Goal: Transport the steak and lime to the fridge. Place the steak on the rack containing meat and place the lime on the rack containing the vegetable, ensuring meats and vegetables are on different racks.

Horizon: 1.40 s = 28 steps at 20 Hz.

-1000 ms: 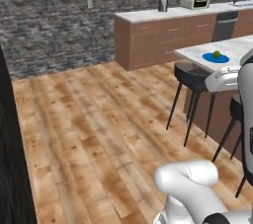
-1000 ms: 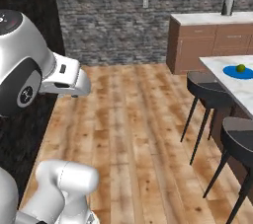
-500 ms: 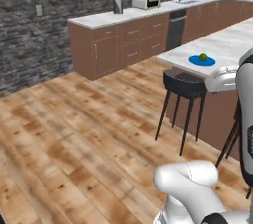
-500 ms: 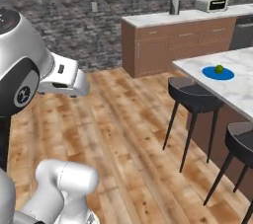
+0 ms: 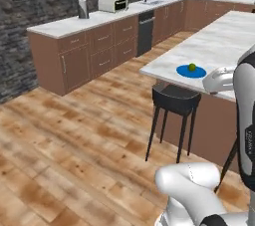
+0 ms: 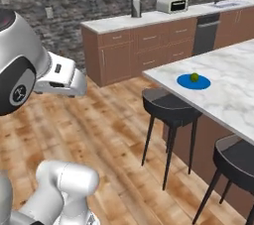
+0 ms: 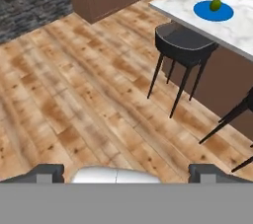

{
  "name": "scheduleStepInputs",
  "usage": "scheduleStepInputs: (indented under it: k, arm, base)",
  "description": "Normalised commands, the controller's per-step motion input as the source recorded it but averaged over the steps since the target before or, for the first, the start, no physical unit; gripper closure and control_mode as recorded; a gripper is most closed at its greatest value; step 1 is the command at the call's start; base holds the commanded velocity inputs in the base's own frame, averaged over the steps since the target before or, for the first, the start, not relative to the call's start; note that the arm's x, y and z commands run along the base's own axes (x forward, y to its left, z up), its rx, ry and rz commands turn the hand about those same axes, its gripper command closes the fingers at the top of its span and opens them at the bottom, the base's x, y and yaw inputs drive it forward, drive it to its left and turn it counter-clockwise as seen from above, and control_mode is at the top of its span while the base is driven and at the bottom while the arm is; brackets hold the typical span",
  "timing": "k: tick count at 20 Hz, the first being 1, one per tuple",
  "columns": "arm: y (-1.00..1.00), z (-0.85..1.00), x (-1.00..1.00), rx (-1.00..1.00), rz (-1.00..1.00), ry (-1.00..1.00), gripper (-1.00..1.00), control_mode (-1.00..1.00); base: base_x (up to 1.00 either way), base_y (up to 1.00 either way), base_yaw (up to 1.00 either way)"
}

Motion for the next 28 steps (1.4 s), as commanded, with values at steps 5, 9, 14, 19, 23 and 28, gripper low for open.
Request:
scheduleStepInputs:
  k: [5,9,14,19,23,28]
  arm:
    - [0.00,0.00,0.00,0.00,0.00,0.00,-1.00,1.00]
    - [0.00,0.00,0.00,0.00,0.00,0.00,-1.00,1.00]
    - [0.00,0.00,0.00,0.00,0.00,0.00,-1.00,1.00]
    - [0.00,0.00,0.00,0.00,0.00,0.00,-1.00,1.00]
    - [0.00,0.00,0.00,0.00,0.00,0.00,-1.00,1.00]
    - [0.00,0.00,0.00,0.00,0.00,0.00,-1.00,1.00]
  base:
    - [0.49,-0.52,-0.39]
    - [0.99,0.20,-0.15]
    - [1.00,0.07,-0.12]
    - [1.00,-0.19,-0.06]
    - [1.00,-0.06,-0.06]
    - [1.00,0.05,-0.26]
